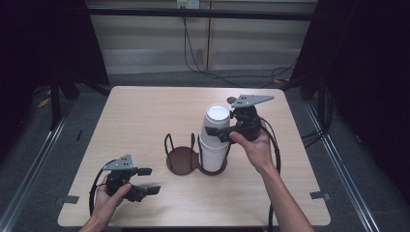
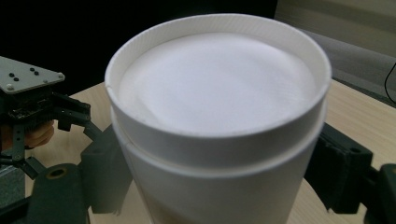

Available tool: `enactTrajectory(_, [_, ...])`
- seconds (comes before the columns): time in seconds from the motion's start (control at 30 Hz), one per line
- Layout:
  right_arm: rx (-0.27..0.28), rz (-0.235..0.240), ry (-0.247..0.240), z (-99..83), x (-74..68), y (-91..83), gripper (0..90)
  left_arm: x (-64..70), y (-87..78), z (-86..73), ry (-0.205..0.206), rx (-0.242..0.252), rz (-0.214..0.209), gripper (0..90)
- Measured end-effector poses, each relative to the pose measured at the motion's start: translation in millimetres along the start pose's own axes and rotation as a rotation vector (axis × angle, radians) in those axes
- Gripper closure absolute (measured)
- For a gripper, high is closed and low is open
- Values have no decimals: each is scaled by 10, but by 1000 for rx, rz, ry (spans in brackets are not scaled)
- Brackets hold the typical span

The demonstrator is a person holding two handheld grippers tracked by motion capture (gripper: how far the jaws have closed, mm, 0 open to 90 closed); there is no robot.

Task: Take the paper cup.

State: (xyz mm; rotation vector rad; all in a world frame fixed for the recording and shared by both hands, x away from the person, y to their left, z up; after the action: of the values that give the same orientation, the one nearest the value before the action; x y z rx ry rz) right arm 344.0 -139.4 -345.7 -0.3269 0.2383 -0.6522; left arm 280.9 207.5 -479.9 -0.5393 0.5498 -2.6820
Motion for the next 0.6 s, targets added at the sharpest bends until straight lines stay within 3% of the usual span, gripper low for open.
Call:
enactTrajectory(0.23, [5, -7, -5, 36, -17, -28, 198, 2, 0, 0, -2, 1, -1, 182])
enactTrajectory(0.6, [58, 6, 14, 137, -13, -124, 200, 1, -1, 2, 3, 3, 4, 182])
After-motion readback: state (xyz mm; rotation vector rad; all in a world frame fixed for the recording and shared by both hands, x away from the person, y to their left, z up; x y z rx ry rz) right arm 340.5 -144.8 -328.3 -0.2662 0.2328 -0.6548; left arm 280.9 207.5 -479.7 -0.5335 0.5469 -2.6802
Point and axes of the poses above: each handheld gripper's, and its own axes: y roughly forward along the jaws, z roughly out of its top, x roughly to its right, the point moved 2 cm from there along y, roughly forward along the jaws, and after that the axes turned 6 degrees about x, right-handed, at the moved point
